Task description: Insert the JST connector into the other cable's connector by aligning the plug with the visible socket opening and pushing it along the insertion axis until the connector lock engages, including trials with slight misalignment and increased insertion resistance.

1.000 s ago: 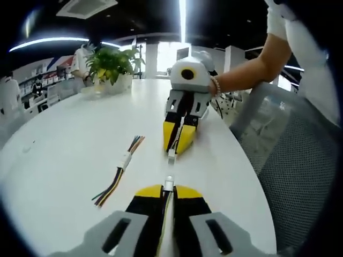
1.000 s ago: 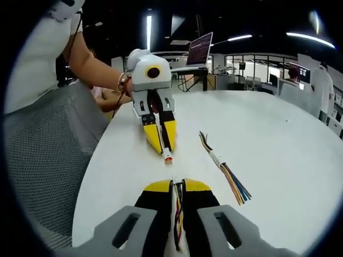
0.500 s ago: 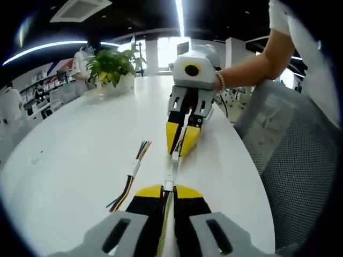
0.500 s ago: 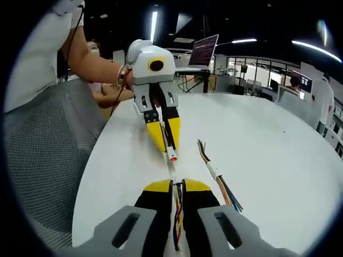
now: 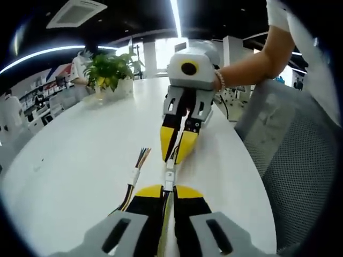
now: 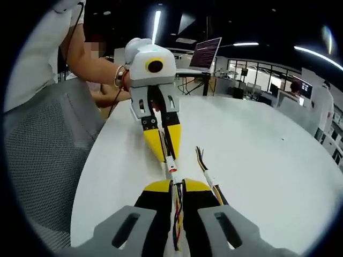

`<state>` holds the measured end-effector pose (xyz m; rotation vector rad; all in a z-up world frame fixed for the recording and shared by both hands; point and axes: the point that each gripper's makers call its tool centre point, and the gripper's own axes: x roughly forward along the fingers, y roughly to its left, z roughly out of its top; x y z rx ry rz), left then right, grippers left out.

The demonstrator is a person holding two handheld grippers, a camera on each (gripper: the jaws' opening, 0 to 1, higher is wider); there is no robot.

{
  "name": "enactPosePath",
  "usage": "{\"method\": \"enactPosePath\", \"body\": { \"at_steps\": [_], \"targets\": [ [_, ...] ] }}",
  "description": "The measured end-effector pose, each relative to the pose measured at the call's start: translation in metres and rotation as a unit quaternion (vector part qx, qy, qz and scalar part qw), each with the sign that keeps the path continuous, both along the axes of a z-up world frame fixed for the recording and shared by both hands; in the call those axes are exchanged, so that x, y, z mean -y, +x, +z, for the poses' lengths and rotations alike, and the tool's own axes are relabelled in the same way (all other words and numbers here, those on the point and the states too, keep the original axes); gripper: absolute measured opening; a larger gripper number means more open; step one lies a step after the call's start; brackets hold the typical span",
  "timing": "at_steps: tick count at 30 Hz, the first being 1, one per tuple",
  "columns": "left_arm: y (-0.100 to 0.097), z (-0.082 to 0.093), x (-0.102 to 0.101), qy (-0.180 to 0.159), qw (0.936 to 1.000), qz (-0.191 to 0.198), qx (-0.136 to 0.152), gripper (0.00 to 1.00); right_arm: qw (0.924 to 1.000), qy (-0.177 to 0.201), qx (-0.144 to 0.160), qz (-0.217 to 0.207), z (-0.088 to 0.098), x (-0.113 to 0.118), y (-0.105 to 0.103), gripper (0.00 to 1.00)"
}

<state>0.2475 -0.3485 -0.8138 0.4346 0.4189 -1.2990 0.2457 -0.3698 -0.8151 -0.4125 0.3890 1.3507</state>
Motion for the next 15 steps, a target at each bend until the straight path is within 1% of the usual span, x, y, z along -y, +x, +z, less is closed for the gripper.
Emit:
{"method": "enactPosePath", "body": {
  "at_steps": [15],
  "targets": [
    [0.0007,-0.0009,0.0009,0.002,1.0000,-0.001,0.004,0.00,1.0000,-0.003,0.002,0.003,-0.0010,-0.0016,-0.0015,0.03]
  ]
}}
